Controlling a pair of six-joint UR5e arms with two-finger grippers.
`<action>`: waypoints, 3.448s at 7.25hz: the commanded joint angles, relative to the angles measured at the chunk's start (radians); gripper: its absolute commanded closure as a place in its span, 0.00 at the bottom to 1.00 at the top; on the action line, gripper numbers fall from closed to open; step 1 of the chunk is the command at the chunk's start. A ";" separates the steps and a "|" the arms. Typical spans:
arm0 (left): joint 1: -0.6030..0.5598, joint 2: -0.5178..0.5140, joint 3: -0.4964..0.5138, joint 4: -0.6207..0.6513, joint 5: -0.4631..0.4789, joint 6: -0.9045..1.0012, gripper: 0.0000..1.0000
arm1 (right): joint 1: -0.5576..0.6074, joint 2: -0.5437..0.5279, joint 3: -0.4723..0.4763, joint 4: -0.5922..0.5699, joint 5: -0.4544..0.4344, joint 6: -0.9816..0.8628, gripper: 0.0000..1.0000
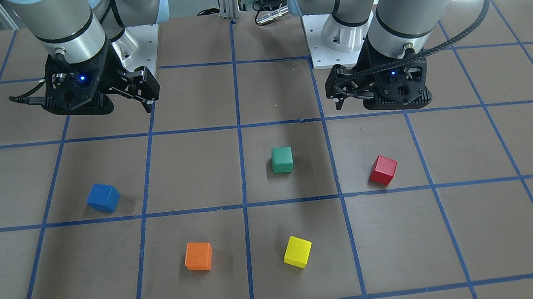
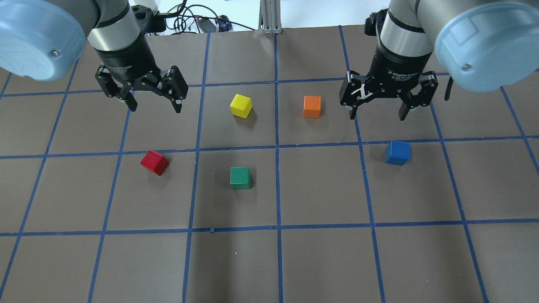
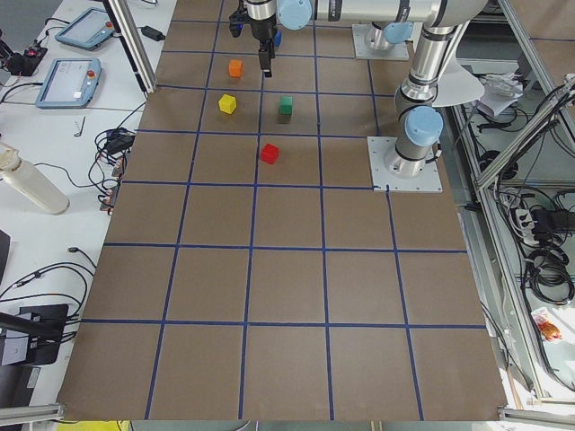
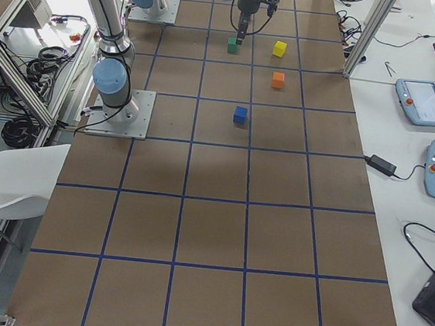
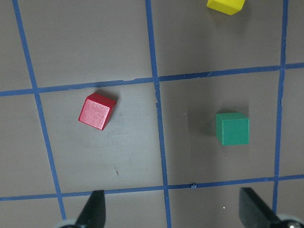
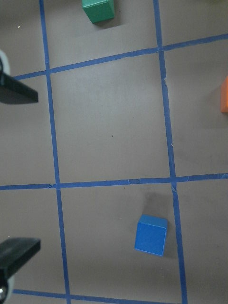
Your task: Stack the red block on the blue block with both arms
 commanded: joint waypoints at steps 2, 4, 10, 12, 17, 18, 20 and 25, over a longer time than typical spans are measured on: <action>0.000 0.001 -0.001 0.000 0.002 0.000 0.00 | 0.000 0.003 -0.001 0.002 0.008 -0.003 0.00; 0.000 0.005 0.001 0.002 0.002 0.000 0.00 | 0.000 0.003 -0.001 0.002 0.006 -0.003 0.00; 0.003 -0.005 0.002 0.002 0.009 0.000 0.00 | 0.000 0.004 0.027 0.000 0.011 0.005 0.00; 0.020 -0.005 -0.007 0.002 0.012 0.200 0.00 | 0.000 0.012 0.030 -0.004 0.008 0.006 0.00; 0.164 -0.022 -0.213 0.243 0.012 0.436 0.00 | 0.000 0.053 0.030 -0.006 0.006 -0.009 0.00; 0.166 -0.025 -0.304 0.390 0.017 0.463 0.00 | 0.000 0.064 0.030 -0.005 0.008 -0.008 0.00; 0.194 -0.053 -0.389 0.483 0.015 0.607 0.00 | 0.000 0.066 0.032 -0.006 0.000 -0.009 0.00; 0.208 -0.168 -0.398 0.514 0.017 0.757 0.00 | 0.000 0.069 0.041 -0.008 0.000 -0.009 0.00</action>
